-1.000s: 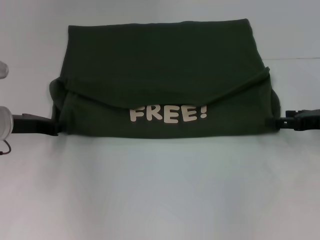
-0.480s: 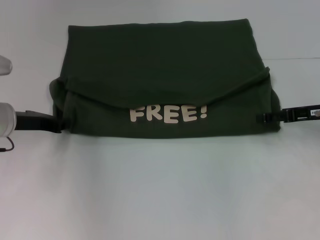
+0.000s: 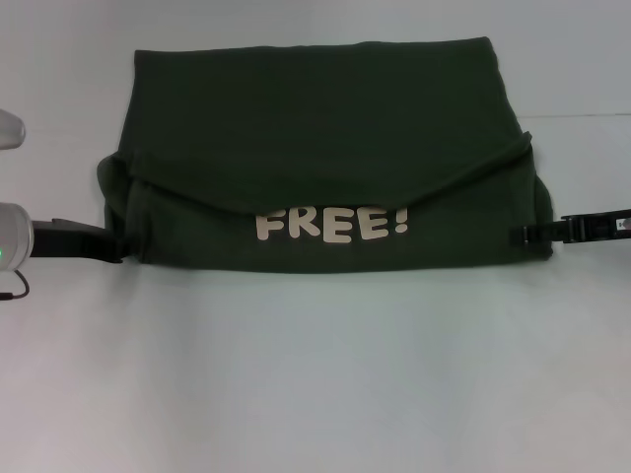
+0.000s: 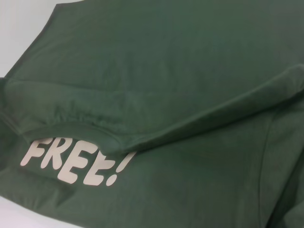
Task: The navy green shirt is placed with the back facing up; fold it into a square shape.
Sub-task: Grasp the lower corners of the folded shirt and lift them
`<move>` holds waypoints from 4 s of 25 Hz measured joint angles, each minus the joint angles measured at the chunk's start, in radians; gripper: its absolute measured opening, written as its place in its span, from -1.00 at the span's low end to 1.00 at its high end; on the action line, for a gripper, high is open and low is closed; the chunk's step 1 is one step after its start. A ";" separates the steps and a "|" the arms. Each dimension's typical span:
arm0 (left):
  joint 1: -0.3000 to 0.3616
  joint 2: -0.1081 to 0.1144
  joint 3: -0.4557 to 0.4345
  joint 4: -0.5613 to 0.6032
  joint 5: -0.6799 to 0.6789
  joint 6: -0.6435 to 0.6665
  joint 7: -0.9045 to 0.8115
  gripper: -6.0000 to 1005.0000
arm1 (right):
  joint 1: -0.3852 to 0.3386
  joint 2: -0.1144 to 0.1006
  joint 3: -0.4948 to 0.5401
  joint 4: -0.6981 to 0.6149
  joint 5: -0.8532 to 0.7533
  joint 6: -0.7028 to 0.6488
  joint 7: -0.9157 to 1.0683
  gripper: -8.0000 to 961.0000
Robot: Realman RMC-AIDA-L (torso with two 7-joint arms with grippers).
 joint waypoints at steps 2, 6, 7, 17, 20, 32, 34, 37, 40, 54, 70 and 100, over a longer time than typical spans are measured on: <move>0.000 0.000 0.000 0.000 -0.001 0.001 0.000 -0.90 | 0.000 0.003 0.000 0.002 0.000 0.010 0.011 0.94; 0.000 0.000 0.000 0.000 0.001 0.003 0.000 -0.90 | 0.000 0.008 0.000 0.020 0.000 0.033 0.023 0.94; 0.000 0.000 0.000 0.000 0.001 0.003 0.000 -0.90 | 0.001 0.009 0.000 0.026 0.001 0.036 0.023 0.94; 0.000 -0.003 0.007 0.000 0.000 0.003 0.002 -0.90 | 0.007 0.015 0.010 0.067 0.020 0.075 0.025 0.94; 0.001 -0.004 0.008 0.000 -0.001 0.003 0.005 -0.90 | 0.007 0.017 0.010 0.068 0.033 0.077 0.023 0.94; 0.000 -0.005 0.008 0.000 -0.004 0.002 0.010 -0.90 | 0.014 0.026 0.006 0.080 0.049 0.112 0.024 0.92; -0.001 -0.005 0.008 0.000 -0.004 0.002 0.011 -0.90 | 0.015 0.026 0.005 0.086 0.049 0.119 0.024 0.89; -0.001 -0.005 0.008 0.000 -0.005 0.002 0.011 -0.90 | 0.015 0.026 0.003 0.093 0.049 0.124 0.023 0.86; -0.001 -0.005 0.008 0.000 -0.005 0.002 0.011 -0.90 | 0.015 0.027 0.002 0.094 0.049 0.124 0.022 0.83; 0.001 -0.006 0.008 0.000 -0.005 0.003 0.015 -0.90 | 0.015 0.035 0.000 0.096 0.047 0.118 0.014 0.69; 0.000 -0.006 0.009 0.000 -0.006 0.005 0.015 -0.90 | 0.003 0.024 0.005 0.093 0.045 0.121 -0.016 -0.28; 0.005 0.031 0.000 0.093 0.017 0.304 -0.114 -0.90 | -0.083 0.002 0.026 -0.014 0.063 -0.138 -0.097 -0.90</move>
